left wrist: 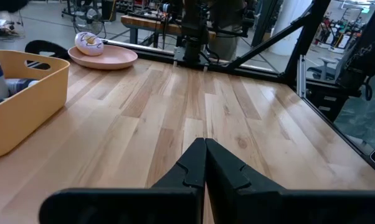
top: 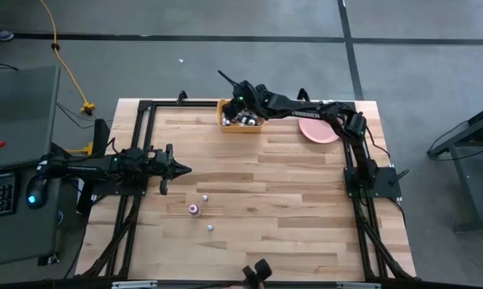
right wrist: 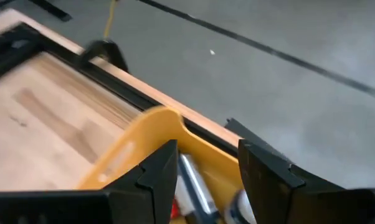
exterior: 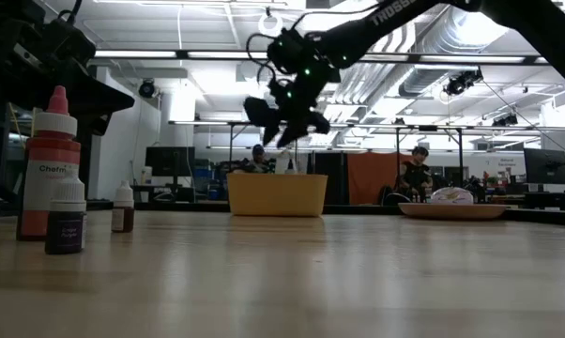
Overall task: Pick & Place food coloring
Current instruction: Put the small violet food coloring bottle into the yellow bin
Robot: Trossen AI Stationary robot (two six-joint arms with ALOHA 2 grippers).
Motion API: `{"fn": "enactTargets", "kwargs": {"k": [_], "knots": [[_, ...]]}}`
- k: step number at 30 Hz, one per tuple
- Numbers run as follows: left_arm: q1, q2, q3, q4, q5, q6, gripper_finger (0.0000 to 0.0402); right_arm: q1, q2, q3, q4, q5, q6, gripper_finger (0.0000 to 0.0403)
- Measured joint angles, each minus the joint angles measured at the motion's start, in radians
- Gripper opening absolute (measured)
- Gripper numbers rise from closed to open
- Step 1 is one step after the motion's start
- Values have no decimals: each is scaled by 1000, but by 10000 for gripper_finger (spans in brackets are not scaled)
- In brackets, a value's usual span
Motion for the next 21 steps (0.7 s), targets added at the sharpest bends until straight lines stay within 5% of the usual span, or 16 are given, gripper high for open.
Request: {"fn": "enactTargets", "kwargs": {"k": [6,21], "knots": [[0,0,0,0,0,0,1,54,0,107,-51,-25,-116,158],[0,0,0,0,0,0,1,300,-3,355,-356,-412,-509,158]]}}
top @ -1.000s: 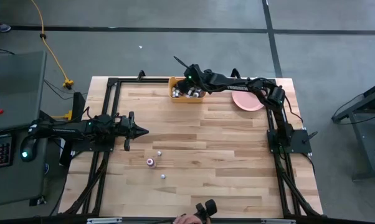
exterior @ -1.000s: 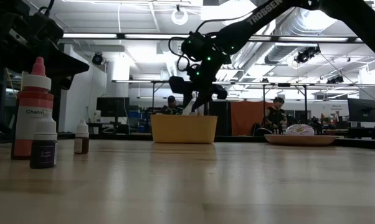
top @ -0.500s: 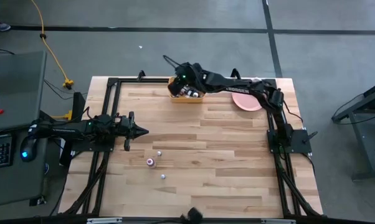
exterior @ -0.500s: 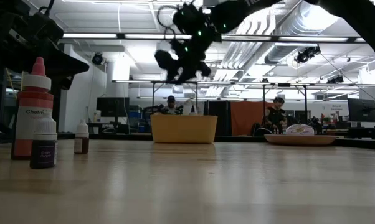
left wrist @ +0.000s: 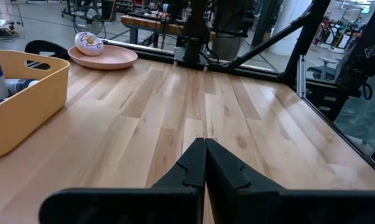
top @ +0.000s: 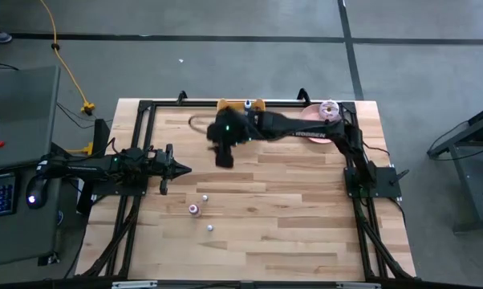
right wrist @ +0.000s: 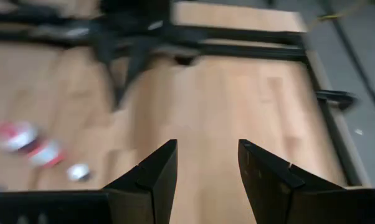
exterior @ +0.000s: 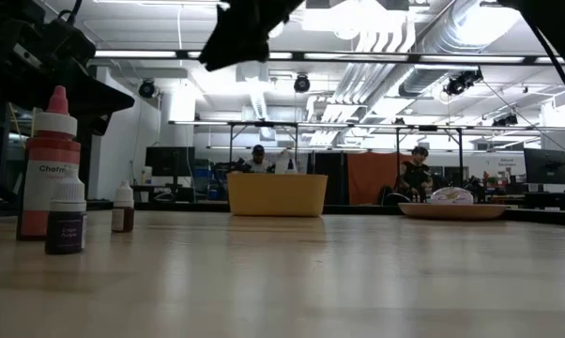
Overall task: Pick & Place food coloring
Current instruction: Put the small violet food coloring bottle into the yellow bin
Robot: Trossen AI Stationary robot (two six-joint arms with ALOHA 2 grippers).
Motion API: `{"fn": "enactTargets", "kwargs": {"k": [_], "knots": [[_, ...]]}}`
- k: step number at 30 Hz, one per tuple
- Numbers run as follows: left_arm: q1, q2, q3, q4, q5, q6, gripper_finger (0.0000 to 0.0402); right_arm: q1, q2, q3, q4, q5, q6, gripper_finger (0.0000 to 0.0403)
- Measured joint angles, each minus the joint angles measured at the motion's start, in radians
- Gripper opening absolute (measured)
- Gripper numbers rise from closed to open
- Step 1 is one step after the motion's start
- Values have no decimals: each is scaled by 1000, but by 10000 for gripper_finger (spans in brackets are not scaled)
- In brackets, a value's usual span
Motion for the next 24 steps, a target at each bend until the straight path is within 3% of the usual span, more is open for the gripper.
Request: {"fn": "enactTargets", "kwargs": {"k": [15,24], "knots": [[0,0,0,0,0,0,1,243,-3,0,-115,-101,1,158],[0,0,0,0,0,0,1,318,45,0,-206,-199,45,158]]}}
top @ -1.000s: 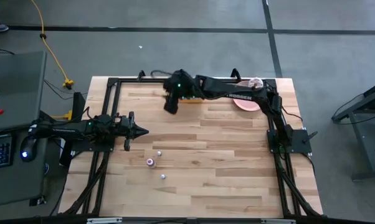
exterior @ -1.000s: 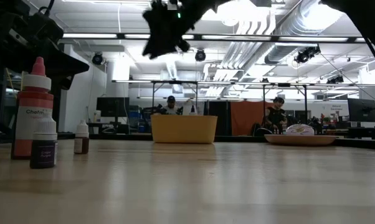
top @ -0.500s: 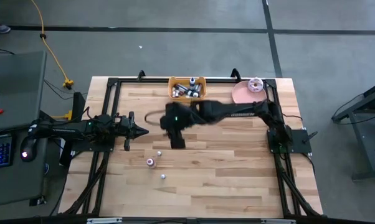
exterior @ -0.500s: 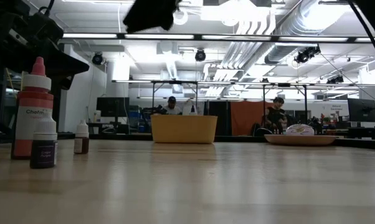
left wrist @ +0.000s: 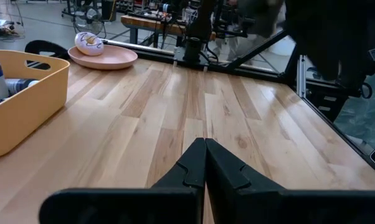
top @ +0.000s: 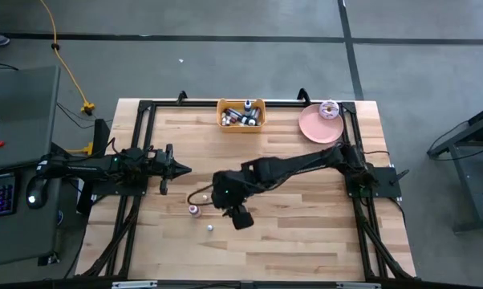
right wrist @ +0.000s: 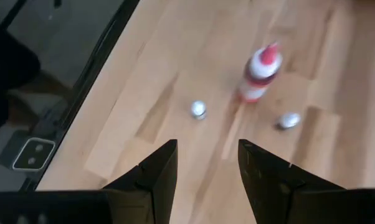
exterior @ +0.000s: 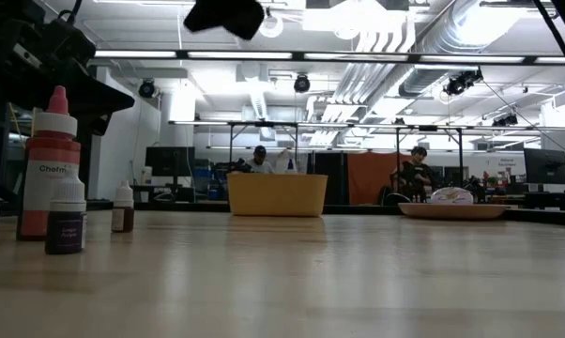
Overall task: Pick & Place food coloring
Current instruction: Put the small violet food coloring bottle into the yellow bin
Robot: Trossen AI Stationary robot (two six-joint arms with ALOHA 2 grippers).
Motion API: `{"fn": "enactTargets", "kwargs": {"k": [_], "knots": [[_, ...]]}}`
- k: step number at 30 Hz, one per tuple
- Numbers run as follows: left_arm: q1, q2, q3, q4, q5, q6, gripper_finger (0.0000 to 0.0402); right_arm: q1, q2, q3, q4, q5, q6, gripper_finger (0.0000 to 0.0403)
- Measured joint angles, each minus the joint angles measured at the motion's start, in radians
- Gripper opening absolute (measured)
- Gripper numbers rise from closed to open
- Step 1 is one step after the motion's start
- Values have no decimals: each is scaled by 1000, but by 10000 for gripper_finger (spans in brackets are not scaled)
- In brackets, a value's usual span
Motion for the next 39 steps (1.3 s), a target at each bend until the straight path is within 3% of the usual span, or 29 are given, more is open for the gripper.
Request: {"fn": "enactTargets", "kwargs": {"k": [10,22,39], "knots": [[0,0,0,0,0,0,1,26,124,0,20,-40,35,158],[0,0,0,0,0,0,1,33,247,-1,215,-31,70,158],[0,0,0,0,0,0,1,43,320,-1,347,-23,62,158]]}}
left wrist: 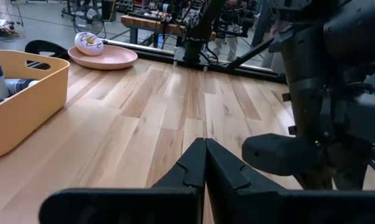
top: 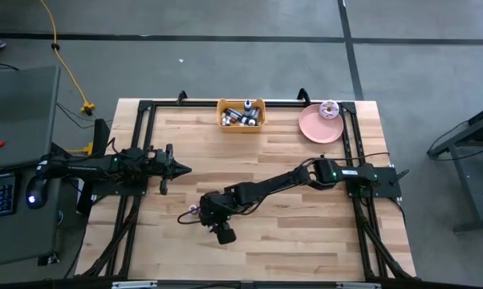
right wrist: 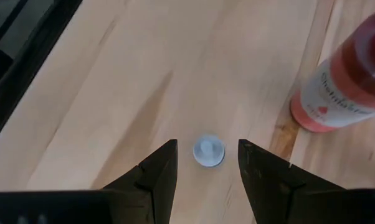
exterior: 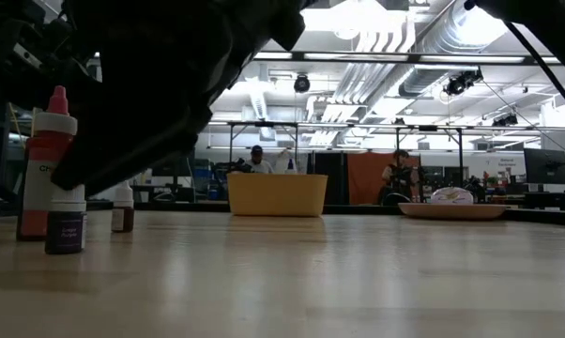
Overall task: Pick & Place food coloring
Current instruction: Put the small violet food coloring bottle into the yellow bin
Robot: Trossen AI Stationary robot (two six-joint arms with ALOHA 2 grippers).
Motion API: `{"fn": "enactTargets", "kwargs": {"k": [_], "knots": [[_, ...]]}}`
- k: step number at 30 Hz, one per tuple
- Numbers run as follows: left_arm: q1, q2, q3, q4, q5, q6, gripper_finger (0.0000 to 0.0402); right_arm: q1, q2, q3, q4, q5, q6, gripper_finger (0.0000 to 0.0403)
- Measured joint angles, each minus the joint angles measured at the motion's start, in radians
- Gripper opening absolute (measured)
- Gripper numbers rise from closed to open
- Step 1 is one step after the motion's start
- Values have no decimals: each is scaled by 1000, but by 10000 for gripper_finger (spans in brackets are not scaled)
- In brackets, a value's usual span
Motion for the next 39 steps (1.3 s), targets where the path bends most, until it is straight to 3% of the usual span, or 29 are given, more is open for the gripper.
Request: {"fn": "enactTargets", "kwargs": {"k": [23,39], "knots": [[0,0,0,0,0,0,1,8,-1,-48,103,3,25,157],[0,0,0,0,0,0,1,8,-2,-48,82,19,25,112]]}}
